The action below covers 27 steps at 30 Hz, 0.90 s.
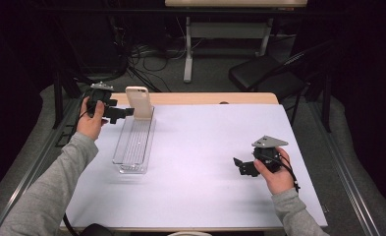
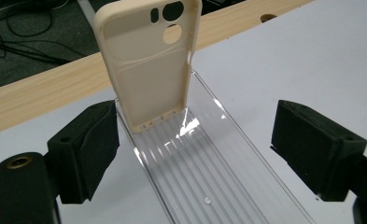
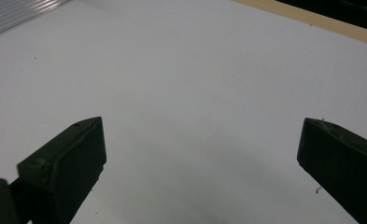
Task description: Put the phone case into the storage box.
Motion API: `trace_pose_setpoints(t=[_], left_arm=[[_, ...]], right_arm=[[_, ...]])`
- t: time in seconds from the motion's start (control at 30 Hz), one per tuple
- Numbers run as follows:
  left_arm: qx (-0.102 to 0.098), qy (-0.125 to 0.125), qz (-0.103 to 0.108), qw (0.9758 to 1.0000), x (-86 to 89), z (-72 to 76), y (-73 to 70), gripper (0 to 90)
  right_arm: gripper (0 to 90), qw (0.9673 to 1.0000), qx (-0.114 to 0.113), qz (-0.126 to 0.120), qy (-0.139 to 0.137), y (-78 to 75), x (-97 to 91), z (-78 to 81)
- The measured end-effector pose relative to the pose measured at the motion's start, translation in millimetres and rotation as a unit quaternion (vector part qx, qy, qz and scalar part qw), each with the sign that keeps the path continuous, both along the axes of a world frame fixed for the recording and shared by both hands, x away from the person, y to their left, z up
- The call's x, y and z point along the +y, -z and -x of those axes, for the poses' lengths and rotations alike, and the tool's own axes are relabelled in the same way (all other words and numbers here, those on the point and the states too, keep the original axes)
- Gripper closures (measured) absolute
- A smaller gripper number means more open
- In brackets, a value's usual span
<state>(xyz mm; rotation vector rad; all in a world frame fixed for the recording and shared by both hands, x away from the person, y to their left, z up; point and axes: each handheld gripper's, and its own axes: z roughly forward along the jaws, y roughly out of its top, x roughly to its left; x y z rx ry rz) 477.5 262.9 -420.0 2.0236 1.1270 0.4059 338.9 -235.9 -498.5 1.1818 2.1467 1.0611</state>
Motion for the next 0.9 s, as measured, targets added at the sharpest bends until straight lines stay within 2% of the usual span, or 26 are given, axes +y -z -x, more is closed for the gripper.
trace_pose_setpoints(t=[0.03, 0.1, 0.23, 0.33, 0.53, 0.9], left_arm=[[0.002, 0.001, 0.002, 1.0, 0.1, 1.0, -0.1, 15.4], [0.003, 0.004, -0.007, 1.0, -0.2, 4.4, -0.7, 15.4], [-0.003, 0.009, 0.001, 1.0, -2.1, 13.8, 0.8, 15.4], [-0.003, 0.019, -0.004, 0.9998, -4.0, 22.1, 1.0, 15.5], [-0.008, 0.031, -0.001, 0.9995, -6.4, 38.9, -1.1, 15.5], [-0.014, 0.05, 0.01, 0.9986, -14.0, 62.0, -6.0, 15.5]], right_arm=[[1.0, 1.0, 0.002, 0.002, -0.003, -0.4, -0.3, -1.0], [1.0, 0.9999, 0.007, 0.004, -0.007, -0.8, -0.9, -2.3], [1.0, 0.9996, 0.021, 0.004, -0.017, -1.1, -1.5, -4.2], [1.0, 0.9994, 0.027, 0.003, -0.02, -2.2, -1.1, -4.6], [1.0, 0.9991, 0.032, 0.004, -0.029, -4.5, 0.0, -4.1], [1.0, 0.9987, 0.027, 0.007, -0.042, -11.0, 4.1, 2.6]])
